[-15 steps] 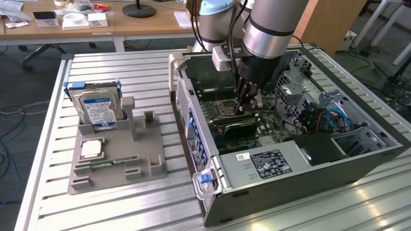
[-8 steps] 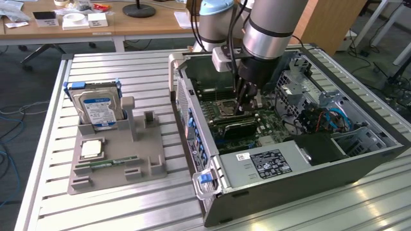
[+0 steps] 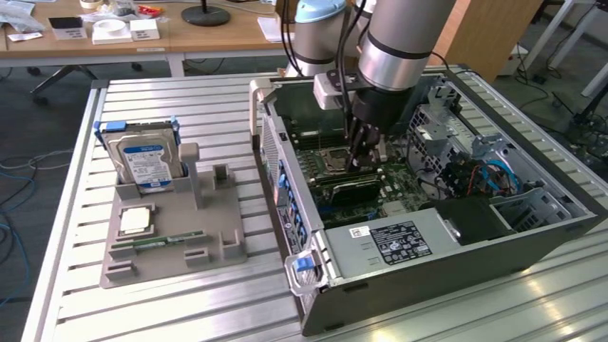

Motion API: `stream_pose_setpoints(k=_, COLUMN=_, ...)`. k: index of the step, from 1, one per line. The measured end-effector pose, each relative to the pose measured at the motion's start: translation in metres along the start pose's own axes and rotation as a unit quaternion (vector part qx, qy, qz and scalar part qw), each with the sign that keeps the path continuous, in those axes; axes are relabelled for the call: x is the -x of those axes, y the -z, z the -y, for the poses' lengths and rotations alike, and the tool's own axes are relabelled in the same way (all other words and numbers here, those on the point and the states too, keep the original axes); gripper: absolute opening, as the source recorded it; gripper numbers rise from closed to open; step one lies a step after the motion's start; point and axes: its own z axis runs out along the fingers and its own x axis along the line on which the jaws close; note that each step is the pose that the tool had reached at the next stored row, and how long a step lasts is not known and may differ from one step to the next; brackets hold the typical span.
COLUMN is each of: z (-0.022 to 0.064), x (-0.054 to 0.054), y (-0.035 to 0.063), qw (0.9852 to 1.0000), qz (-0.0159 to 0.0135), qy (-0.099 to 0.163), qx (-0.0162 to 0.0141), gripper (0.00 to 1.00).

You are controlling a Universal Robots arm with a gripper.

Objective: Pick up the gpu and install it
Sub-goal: 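Press down on the gpu until it lock into place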

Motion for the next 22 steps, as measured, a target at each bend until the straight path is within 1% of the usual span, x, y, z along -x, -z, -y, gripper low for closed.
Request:
stream_pose_setpoints(k=5, z=0.0000, x=0.000, y=-0.0060, qw=1.0000, qz=0.0000, qy=0.000, qx=0.0000, gripper=0.11)
stream_pose_setpoints(k=9, z=0.0000, x=0.000, y=-0.0061, qw=1.0000, qz=-0.0001, qy=0.000, qx=0.0000, gripper=0.11)
stream_pose_setpoints(k=12, z=0.0020, x=0.000, y=-0.0069, qw=1.0000, qz=0.0001, qy=0.000, qx=-0.0001, gripper=0.11)
stream_pose_setpoints(k=19, z=0.0021, x=0.000, y=-0.0158, qw=1.0000, qz=0.0000, qy=0.000, qx=0.0000, gripper=0.11)
stream_pose_setpoints(k=22, z=0.0021, x=0.000, y=-0.0163, qw=1.0000, qz=-0.0001, qy=0.000, qx=0.0000, gripper=0.11)
